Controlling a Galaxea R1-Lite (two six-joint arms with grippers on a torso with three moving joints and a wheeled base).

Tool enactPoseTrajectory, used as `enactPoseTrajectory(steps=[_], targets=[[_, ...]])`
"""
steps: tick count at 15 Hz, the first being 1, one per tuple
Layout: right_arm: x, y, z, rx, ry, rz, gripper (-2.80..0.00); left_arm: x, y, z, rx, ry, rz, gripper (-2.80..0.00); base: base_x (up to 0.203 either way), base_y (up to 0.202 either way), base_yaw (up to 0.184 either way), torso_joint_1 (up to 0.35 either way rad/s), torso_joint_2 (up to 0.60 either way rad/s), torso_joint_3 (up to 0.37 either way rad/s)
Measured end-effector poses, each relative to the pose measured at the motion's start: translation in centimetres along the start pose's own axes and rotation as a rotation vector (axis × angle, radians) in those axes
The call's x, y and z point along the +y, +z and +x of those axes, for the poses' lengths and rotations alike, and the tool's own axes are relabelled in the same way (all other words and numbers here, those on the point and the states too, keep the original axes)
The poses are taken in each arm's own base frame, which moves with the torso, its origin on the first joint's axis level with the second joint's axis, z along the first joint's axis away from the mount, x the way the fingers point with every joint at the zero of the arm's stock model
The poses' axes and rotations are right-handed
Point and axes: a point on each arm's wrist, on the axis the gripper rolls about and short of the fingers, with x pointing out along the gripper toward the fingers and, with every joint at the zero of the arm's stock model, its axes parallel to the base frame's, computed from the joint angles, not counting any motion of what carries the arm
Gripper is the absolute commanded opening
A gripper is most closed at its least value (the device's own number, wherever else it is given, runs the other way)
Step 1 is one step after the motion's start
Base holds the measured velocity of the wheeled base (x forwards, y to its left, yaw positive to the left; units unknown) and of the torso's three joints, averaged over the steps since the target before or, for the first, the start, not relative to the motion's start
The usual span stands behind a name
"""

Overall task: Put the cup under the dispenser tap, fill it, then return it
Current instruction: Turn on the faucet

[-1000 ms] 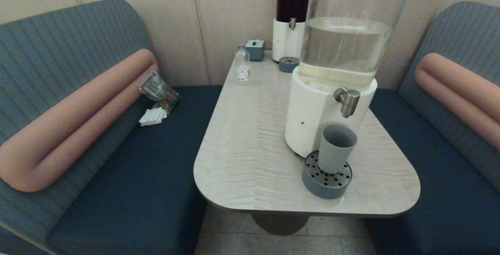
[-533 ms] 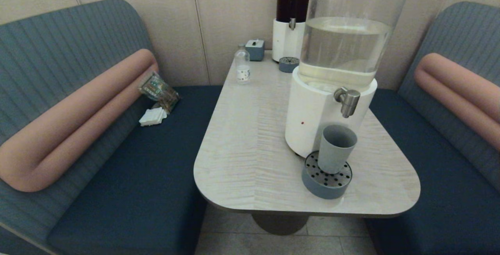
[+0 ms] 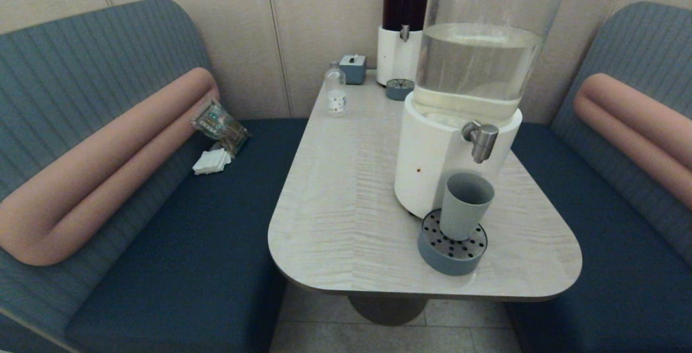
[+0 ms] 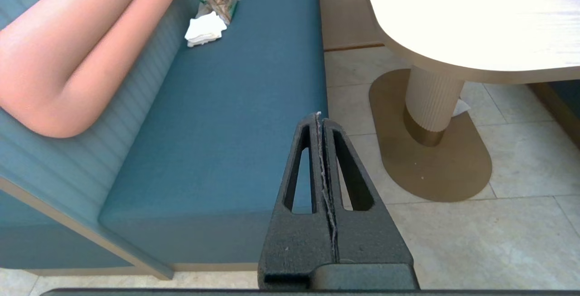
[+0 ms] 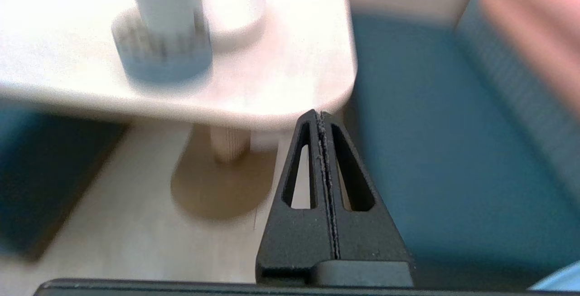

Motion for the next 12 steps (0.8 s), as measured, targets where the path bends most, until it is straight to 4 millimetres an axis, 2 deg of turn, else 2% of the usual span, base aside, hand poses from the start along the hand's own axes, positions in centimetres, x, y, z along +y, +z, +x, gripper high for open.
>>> enactPoseTrajectory(steps=[2,4,5,6,8,10,12], targets=[[-0.3,4.8,-1.6,-0.119,0.003,0.008,-2.8,0.0,0.0,0.0,0.0,0.0,0.0,-2.8,0.0,0.0,0.0,0.0,0.0,0.0],[-0.7,11.7,-3.8,-0.246,0.018,0.04,-2.8,0.0,0.0,0.0,0.0,0.0,0.0,-2.8,0.0,0.0,0.0,0.0,0.0,0.0],[-0.9,14.8,-4.1,-0.266,0.029,0.061,-2.8,0.0,0.0,0.0,0.0,0.0,-0.001,-2.8,0.0,0.0,0.0,0.0,0.0,0.0],[-1.0,17.6,-3.5,-0.249,0.044,0.08,-2.8,0.0,0.0,0.0,0.0,0.0,0.0,-2.8,0.0,0.0,0.0,0.0,0.0,0.0],[-1.2,22.4,-0.4,-0.168,0.072,0.109,-2.8,0.0,0.0,0.0,0.0,0.0,-0.001,-2.8,0.0,0.0,0.0,0.0,0.0,0.0],[-1.4,26.5,4.6,-0.045,0.095,0.133,-2.8,0.0,0.0,0.0,0.0,0.0,0.0,-2.8,0.0,0.0,0.0,0.0,0.0,0.0],[-1.4,29.2,9.9,0.099,0.113,0.155,-2.8,0.0,0.0,0.0,0.0,0.0,0.0,-2.8,0.0,0.0,0.0,0.0,0.0,0.0]])
